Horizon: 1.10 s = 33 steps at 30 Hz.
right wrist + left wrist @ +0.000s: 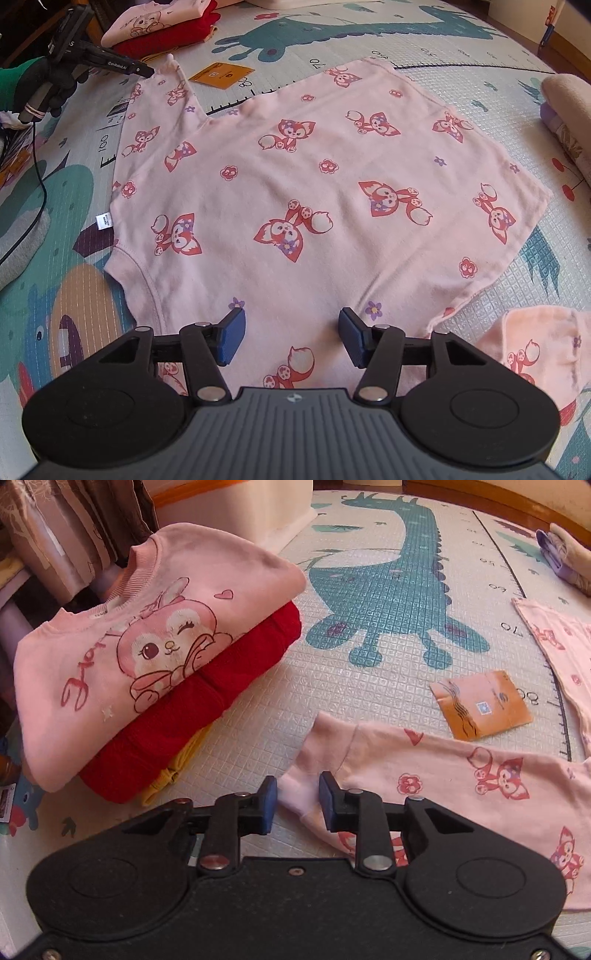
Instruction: Fold clothes
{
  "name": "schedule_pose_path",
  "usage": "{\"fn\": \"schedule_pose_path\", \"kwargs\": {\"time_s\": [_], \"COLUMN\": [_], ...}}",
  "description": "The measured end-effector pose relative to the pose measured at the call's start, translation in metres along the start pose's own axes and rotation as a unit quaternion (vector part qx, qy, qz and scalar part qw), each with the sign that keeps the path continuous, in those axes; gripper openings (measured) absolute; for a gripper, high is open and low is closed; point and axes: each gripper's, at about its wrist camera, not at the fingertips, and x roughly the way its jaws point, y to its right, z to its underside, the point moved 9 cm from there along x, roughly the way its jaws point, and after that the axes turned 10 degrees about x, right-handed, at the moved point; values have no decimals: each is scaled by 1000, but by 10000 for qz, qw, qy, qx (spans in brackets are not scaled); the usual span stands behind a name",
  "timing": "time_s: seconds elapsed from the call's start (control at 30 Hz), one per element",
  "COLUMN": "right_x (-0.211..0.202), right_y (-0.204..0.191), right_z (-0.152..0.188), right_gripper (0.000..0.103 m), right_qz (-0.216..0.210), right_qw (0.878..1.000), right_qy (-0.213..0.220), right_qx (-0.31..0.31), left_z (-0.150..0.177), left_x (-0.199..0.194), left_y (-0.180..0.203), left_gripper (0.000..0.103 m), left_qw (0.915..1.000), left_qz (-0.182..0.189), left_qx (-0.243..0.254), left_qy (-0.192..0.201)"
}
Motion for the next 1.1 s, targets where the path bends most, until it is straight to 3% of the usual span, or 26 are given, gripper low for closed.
{"fn": "schedule_pose_path", "kwargs": {"time_s": [0.27, 0.4, 0.53, 0.6, 0.7, 0.77, 0.9, 0.97, 1.1], "right_x": [-42, -67, -91, -101, -119, -127, -124, -112, -91], "right_y": [9, 18, 54, 82, 133, 160, 208, 220, 239], "right_z": [-2, -8, -10, -6, 13, 27, 59, 63, 58], "right_gripper": [52, 52, 52, 52, 52, 52, 52, 53, 52], "right_qz": [-123, -1, 188, 346, 598, 753, 1047, 1071, 1173], "right_qw": [9987, 9968, 9881, 9782, 9482, 9276, 8847, 8810, 8751], "right_qy": [376, 672, 1051, 1260, 1629, 1797, 1999, 1911, 1831], "right_qx": [328, 427, 1111, 1612, 2663, 3187, 4079, 4193, 4323], "left_z": [5, -13, -33, -29, -36, -45, -58, -62, -59], "left_x": [-13, -12, -3, 15, 14, 1, -21, -33, -60], "left_y": [-22, -5, 22, 28, 28, 35, 75, 104, 168], "left_gripper": [25, 25, 15, 15, 15, 15, 15, 15, 15], "left_qw": [9983, 9991, 9973, 9982, 9985, 9979, 9916, 9852, 9630], "left_qz": [-299, -42, 282, 435, 462, 491, 685, 1116, 2018], "left_qx": [-492, -142, 245, 303, 306, 320, 894, 1070, 1547], "left_qy": [128, 388, 631, 291, 45, 289, 633, 744, 897]}}
